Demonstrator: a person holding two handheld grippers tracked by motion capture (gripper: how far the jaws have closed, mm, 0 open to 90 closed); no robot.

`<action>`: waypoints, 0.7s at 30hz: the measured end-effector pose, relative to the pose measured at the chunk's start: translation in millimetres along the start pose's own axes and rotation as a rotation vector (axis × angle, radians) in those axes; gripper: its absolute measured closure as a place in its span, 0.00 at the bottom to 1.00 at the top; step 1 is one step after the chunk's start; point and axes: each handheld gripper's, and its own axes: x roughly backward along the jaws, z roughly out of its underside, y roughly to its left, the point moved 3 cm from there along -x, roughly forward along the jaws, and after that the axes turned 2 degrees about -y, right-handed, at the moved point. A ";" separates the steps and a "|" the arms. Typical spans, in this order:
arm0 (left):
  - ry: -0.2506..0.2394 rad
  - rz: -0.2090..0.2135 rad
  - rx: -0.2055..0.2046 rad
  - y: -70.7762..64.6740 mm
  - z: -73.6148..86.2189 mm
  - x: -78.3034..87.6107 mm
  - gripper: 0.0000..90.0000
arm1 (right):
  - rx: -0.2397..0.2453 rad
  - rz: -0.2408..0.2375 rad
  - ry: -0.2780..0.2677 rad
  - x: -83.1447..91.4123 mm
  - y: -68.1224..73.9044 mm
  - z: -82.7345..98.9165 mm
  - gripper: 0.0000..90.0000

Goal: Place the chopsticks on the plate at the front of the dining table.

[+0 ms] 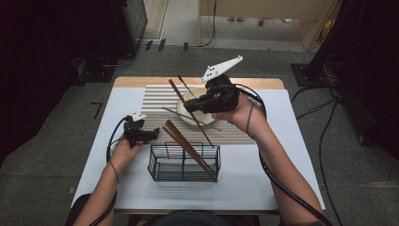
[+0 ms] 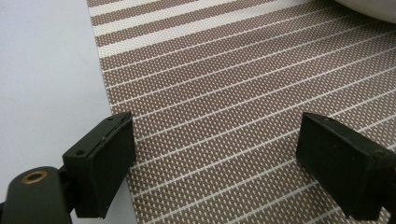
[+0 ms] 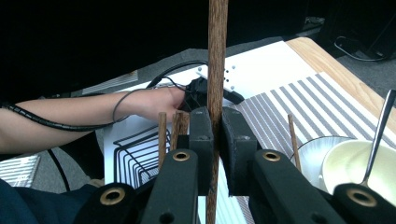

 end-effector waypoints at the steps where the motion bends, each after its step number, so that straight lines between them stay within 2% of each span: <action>1: 0.000 0.000 0.000 0.0 0.0 0.0 0.14 | 0.003 0.004 0.000 0.4 -0.5 -1.3 0.94; 10: 0.000 0.000 0.000 0.0 0.0 0.0 0.14 | 0.023 0.027 0.008 1.8 -3.7 -11.2 0.94; 21: 0.002 -0.003 0.001 -0.3 -0.1 0.0 0.13 | 0.029 0.072 0.061 -3.3 -14.4 -15.5 0.94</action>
